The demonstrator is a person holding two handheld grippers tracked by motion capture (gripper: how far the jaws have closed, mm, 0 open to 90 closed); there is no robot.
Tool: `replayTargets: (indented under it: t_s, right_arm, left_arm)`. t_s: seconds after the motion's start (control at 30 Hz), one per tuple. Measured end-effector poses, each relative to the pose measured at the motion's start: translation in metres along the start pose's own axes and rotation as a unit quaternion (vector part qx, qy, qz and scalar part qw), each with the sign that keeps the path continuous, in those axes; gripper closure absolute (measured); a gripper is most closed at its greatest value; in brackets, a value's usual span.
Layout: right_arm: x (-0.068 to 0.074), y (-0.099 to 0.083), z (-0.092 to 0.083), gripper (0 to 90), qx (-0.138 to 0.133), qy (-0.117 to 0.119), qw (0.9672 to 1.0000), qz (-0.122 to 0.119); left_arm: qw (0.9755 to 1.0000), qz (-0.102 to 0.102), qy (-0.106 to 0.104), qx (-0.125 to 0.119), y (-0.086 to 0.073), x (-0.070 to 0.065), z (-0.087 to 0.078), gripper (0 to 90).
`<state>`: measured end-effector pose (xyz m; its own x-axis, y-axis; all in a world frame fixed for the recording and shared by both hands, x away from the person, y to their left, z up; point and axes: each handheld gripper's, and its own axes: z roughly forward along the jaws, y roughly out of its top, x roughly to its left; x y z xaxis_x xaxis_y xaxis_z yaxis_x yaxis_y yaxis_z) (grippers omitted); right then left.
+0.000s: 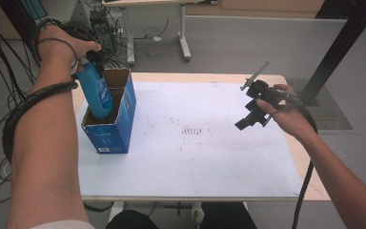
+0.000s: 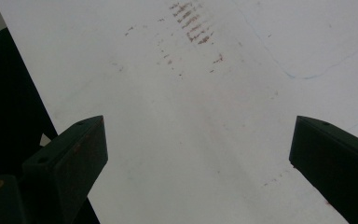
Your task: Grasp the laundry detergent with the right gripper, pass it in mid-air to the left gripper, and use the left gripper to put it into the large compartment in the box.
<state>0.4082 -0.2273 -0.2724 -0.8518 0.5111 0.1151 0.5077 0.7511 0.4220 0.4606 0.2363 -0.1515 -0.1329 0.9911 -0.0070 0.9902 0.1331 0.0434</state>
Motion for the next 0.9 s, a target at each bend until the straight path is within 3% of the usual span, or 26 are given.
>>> replayTargets:
  t_s: [0.5,0.9]
  right_arm:
    - [0.001,-0.001,0.007,4.3,0.006,-0.005,1.0000,0.001]
    - [-0.001,-0.001,0.012,4.3,0.011,-0.005,0.9999,0.002]
  left_arm:
    - [0.9999,0.012,-0.002,0.010,0.000,0.000,0.064,37.1]
    - [0.9996,0.022,-0.002,0.015,0.000,0.000,0.098,37.1]
